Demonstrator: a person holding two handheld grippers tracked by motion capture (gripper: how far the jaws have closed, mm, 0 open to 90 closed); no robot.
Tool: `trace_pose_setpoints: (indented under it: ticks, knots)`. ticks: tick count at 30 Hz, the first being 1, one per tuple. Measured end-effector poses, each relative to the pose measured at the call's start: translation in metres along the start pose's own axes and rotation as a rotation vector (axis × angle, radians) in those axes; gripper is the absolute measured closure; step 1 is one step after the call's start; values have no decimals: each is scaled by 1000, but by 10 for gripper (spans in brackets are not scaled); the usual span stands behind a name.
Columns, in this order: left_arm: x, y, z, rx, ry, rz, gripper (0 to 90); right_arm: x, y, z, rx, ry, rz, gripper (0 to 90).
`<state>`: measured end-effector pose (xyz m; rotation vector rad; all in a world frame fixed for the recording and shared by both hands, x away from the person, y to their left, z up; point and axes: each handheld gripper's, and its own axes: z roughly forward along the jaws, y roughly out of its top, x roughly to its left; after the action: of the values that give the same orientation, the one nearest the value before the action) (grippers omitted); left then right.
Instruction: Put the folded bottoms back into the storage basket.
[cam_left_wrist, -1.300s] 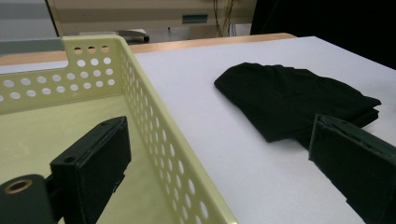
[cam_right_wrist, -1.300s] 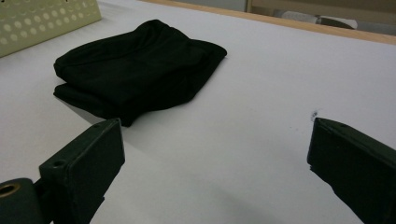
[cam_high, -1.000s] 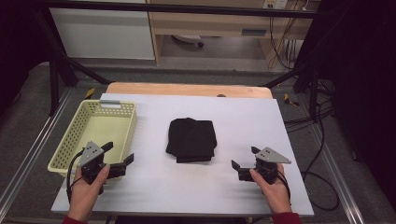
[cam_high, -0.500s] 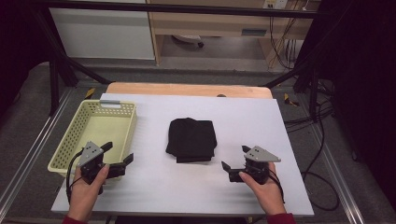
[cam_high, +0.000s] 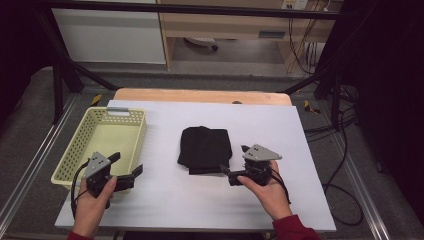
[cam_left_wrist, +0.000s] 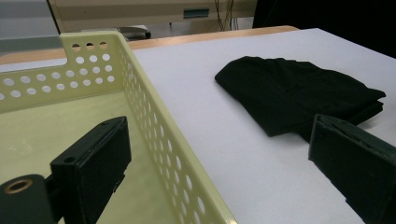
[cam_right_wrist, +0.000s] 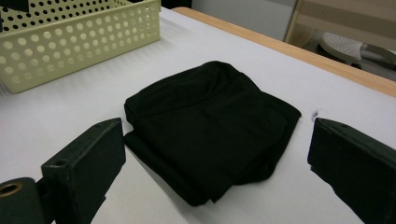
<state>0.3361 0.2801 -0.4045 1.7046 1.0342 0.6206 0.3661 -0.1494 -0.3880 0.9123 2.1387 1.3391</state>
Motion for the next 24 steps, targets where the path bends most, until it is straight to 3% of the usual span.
trace_pose_setpoints:
  ticks: [9,24]
  knots:
    - [0,0,1,4,3,-3,60,4,-2,24,32,45,-1,55]
    - [0,0,0,3,3,0,60,10,-12,35,99,56,-5,55]
